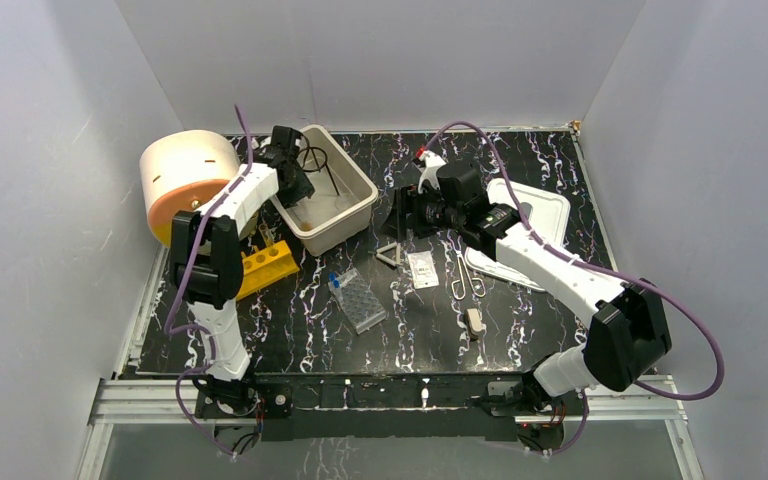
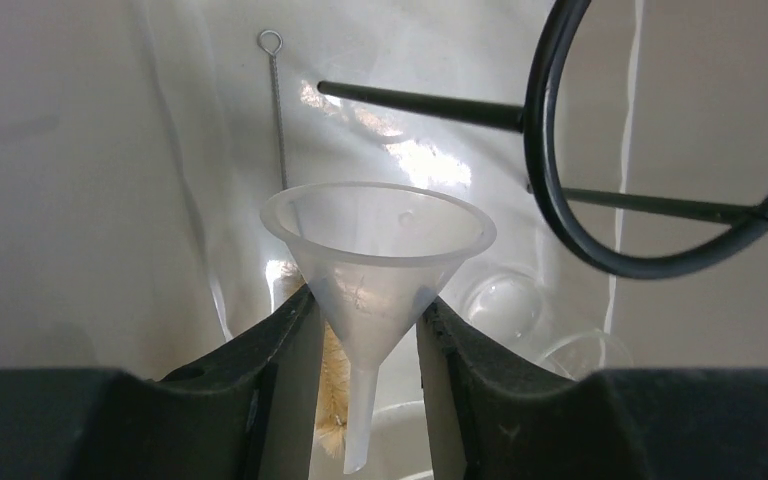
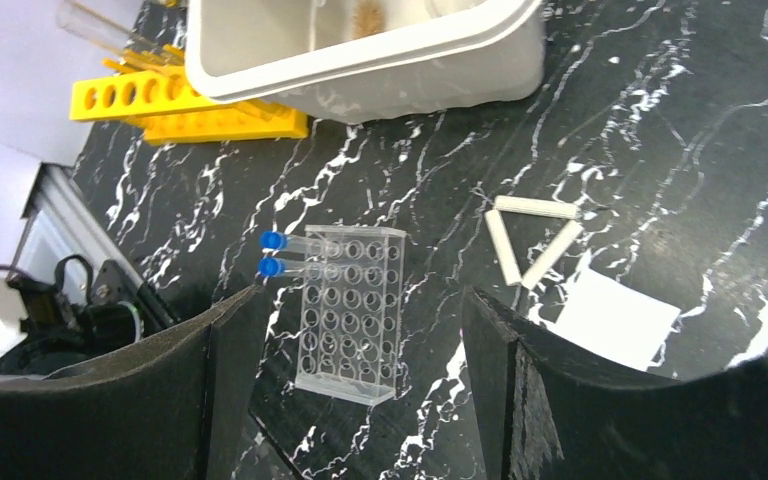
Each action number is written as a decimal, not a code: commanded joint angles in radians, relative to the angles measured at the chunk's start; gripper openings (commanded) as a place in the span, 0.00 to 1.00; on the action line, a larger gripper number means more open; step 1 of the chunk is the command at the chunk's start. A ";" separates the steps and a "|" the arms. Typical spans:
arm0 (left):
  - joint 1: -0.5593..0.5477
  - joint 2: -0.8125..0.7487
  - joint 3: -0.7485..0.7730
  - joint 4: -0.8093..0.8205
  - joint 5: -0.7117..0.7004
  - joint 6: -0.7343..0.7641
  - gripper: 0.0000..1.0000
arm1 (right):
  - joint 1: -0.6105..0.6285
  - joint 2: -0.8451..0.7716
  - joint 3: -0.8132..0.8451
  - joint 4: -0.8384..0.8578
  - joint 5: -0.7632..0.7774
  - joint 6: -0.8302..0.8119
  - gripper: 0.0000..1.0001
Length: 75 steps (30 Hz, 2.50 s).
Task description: Organize the chemistry lab equipment
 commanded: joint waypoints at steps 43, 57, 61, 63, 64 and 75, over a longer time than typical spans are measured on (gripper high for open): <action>-0.007 -0.384 0.113 -0.092 0.282 0.270 0.90 | -0.132 -0.131 -0.275 -0.360 0.493 0.069 0.60; -0.004 -0.569 -0.056 0.022 0.494 0.266 0.98 | -0.132 -0.050 -0.302 -0.304 0.454 -0.010 0.54; -0.003 -0.569 -0.060 0.019 0.498 0.261 0.98 | -0.132 0.012 -0.266 -0.235 0.511 -0.037 0.53; -0.004 -0.566 -0.058 0.018 0.499 0.258 0.98 | -0.135 0.050 -0.247 -0.183 0.521 -0.054 0.54; -0.004 -0.565 -0.055 0.015 0.500 0.255 0.98 | -0.138 0.075 -0.231 -0.179 0.524 -0.057 0.55; -0.004 -0.554 -0.037 -0.016 0.507 0.227 0.98 | -0.199 0.235 0.002 -0.143 0.519 -0.099 0.58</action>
